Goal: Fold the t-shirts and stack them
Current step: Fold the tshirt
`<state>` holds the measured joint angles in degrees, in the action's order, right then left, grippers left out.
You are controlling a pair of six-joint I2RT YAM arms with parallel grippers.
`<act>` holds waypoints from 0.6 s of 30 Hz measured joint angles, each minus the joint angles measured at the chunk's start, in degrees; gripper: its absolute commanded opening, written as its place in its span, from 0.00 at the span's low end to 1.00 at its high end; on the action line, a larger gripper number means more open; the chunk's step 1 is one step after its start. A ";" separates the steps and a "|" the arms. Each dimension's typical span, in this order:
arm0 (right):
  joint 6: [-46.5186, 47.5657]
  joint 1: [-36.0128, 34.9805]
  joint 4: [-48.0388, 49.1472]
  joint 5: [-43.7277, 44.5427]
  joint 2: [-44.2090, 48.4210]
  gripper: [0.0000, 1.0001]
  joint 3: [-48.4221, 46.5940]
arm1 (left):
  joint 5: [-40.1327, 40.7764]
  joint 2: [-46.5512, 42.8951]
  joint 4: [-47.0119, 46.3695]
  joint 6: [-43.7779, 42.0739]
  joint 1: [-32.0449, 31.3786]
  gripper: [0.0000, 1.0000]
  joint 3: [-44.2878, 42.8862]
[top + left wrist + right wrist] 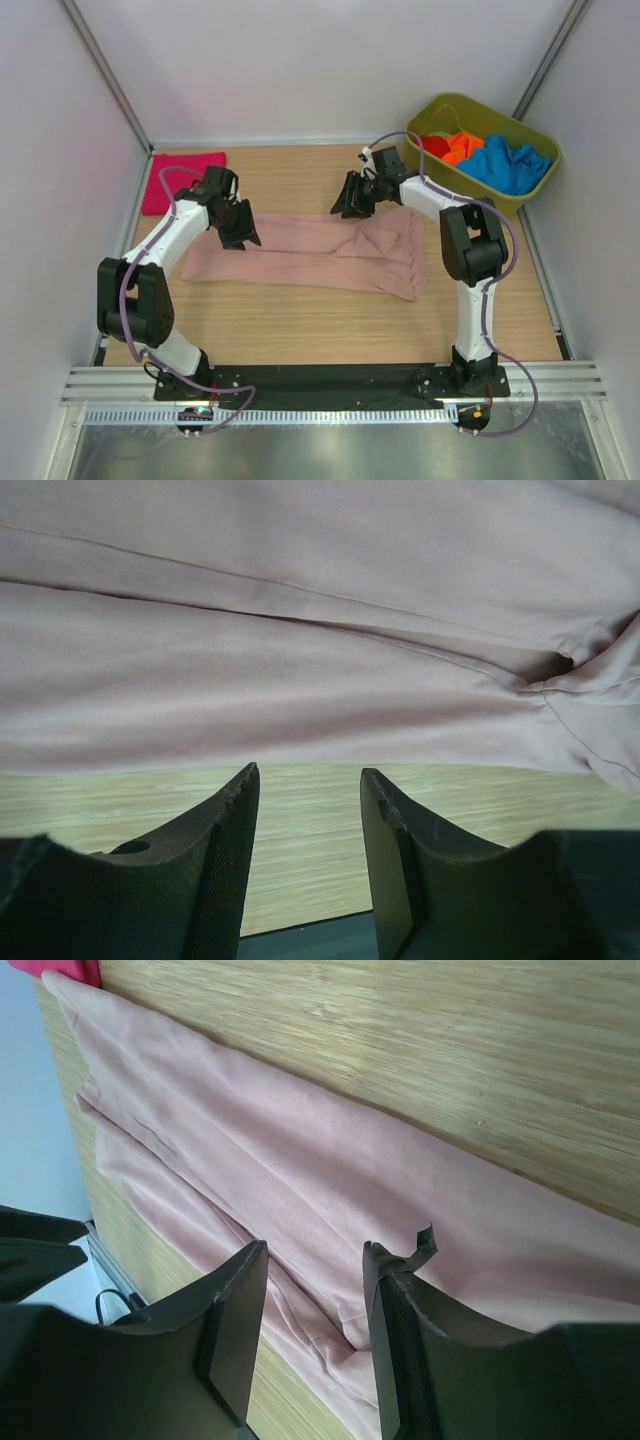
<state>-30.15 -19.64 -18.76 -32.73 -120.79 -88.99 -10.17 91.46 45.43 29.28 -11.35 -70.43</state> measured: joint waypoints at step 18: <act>10.38 6.73 -8.44 3.54 9.92 0.43 10.08 | -2.36 0.00 -0.83 -0.04 0.00 0.49 0.00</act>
<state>-19.77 -12.91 -27.20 -29.19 -110.87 -78.91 -12.53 91.46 44.60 29.23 -11.35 -70.43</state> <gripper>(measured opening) 0.424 0.485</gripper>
